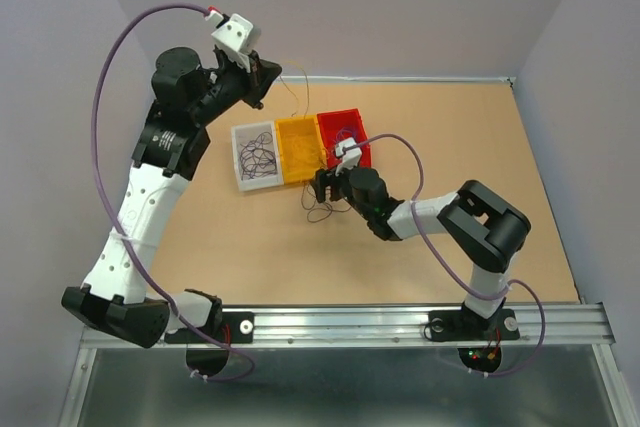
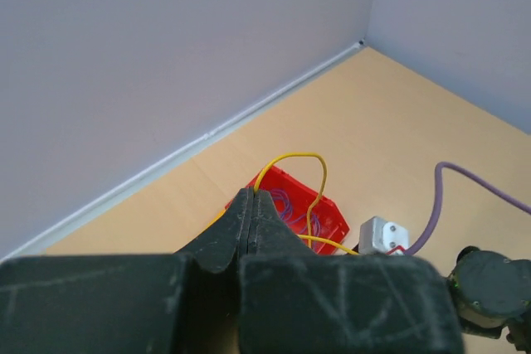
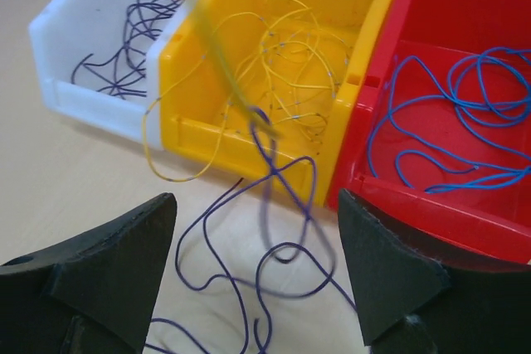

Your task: Untangle the cables

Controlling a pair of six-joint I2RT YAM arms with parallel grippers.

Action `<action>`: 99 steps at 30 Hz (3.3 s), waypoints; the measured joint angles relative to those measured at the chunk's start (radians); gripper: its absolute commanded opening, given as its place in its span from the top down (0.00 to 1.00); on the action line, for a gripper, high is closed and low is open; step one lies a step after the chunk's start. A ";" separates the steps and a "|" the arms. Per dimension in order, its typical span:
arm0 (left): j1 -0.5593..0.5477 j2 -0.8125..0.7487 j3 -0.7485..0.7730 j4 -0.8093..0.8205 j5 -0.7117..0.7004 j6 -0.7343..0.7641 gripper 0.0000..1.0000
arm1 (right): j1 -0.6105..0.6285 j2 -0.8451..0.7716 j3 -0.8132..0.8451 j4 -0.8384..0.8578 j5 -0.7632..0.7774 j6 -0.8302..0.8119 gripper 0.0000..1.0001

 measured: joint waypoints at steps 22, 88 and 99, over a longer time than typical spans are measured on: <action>0.130 0.124 0.153 0.037 -0.246 -0.052 1.00 | -0.010 -0.778 -0.543 -0.204 0.246 0.347 0.99; -0.108 0.810 -0.043 -0.018 -0.493 0.138 1.00 | -0.014 -1.081 -0.629 -0.399 0.346 0.414 1.00; -0.102 0.698 -0.071 -0.024 -0.441 0.132 0.51 | -0.014 -1.021 -0.628 -0.396 0.288 0.394 0.99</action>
